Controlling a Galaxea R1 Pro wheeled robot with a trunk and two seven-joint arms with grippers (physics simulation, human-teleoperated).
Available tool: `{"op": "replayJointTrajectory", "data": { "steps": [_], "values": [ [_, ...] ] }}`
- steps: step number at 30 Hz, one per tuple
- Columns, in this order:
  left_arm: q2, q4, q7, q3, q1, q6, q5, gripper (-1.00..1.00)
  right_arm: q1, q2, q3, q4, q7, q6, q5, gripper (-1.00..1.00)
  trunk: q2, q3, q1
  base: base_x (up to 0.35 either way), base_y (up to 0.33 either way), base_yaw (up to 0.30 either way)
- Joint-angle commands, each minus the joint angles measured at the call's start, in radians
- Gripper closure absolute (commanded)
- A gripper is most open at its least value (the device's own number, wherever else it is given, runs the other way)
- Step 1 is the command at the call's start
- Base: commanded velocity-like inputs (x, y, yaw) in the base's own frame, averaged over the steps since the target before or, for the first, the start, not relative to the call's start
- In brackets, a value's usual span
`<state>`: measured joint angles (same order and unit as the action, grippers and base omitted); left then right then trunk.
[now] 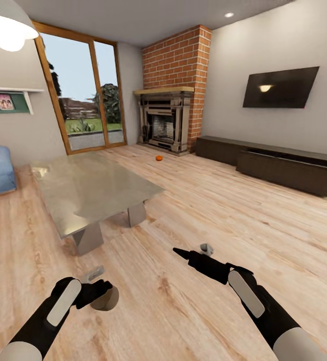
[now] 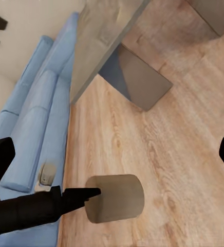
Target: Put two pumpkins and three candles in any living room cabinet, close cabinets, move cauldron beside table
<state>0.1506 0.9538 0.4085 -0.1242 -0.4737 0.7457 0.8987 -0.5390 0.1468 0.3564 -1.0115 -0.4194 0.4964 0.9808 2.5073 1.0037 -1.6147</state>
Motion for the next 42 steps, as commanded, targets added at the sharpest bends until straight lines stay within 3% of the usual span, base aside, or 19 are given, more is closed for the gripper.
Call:
{"op": "replayJointTrajectory", "data": {
  "steps": [1,13,38,42],
  "values": [
    [0.001,0.002,0.01,-0.003,0.0,0.0,0.011,1.0,-0.001,0.0,-0.002,0.004,0.0,0.004,0.006,-1.0,0.0,0.0,0.0,0.251,0.0,-0.242],
    [-0.002,0.001,0.009,-0.004,0.0,0.0,0.011,1.0,-0.001,0.001,-0.008,0.017,0.006,0.002,0.007,-1.0,0.0,-0.012,0.0,0.313,-0.015,-0.242],
    [-0.003,0.002,0.009,-0.005,0.0,0.0,0.011,1.0,-0.001,0.001,-0.011,0.046,0.004,0.002,0.008,-1.0,0.0,-0.038,0.0,0.319,-0.136,-0.242],
    [-0.003,0.002,0.009,-0.005,0.0,0.0,0.011,1.0,-0.001,-0.004,-0.041,0.047,0.001,0.002,0.007,-1.0,0.0,-0.042,0.0,0.304,-0.166,-0.242]
  ]
}}
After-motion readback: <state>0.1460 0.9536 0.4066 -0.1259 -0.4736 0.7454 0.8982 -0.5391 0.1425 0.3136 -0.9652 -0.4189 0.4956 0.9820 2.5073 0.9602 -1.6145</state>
